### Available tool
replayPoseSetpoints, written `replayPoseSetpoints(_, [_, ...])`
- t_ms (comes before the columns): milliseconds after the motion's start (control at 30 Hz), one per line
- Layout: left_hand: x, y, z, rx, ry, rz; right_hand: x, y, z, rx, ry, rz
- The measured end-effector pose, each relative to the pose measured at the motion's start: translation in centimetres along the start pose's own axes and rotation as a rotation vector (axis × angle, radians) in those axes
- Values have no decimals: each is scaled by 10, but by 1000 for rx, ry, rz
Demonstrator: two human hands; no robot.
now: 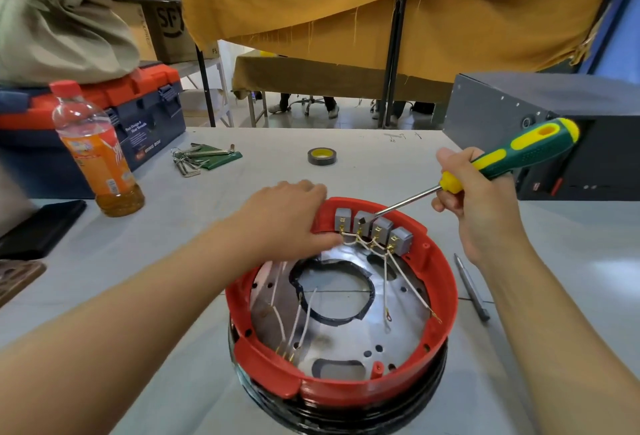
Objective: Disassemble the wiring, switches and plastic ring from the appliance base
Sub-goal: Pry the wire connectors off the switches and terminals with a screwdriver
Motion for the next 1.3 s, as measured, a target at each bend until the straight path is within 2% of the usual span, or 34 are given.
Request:
replayPoseSetpoints(67, [7, 20, 12, -89, -63, 4, 1, -5, -2, -44, -7, -24])
replayPoseSetpoints(233, [13, 31, 42, -74, -242, 31, 2, -20, -13, -172, -16, -97])
replayPoseSetpoints(467, [13, 12, 40, -183, -243, 147, -8, -29, -4, -240, -89, -190])
replayPoseSetpoints(633, [16, 12, 38, -161, -295, 115, -24, -32, 6, -368, -168, -302])
replayPoseSetpoints(767, [16, 16, 40, -153, -271, 54, -35, -36, 10, -419, -188, -368])
replayPoseSetpoints(1000, [10, 15, 45, -176, -147, 65, -59, -44, 16, -585, -191, -548])
replayPoseSetpoints(1300, [11, 15, 45, -158, -114, 90, -54, -41, 14, -587, -189, -512])
Point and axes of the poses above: each hand's wrist, its own x-axis towards the middle knuckle, its own z-axis out of the palm, y = z × x, the point moved 6 cm from there along x, towards the middle knuckle, and after that the axes turned 3 degrees about x, right-handed, at the moved point
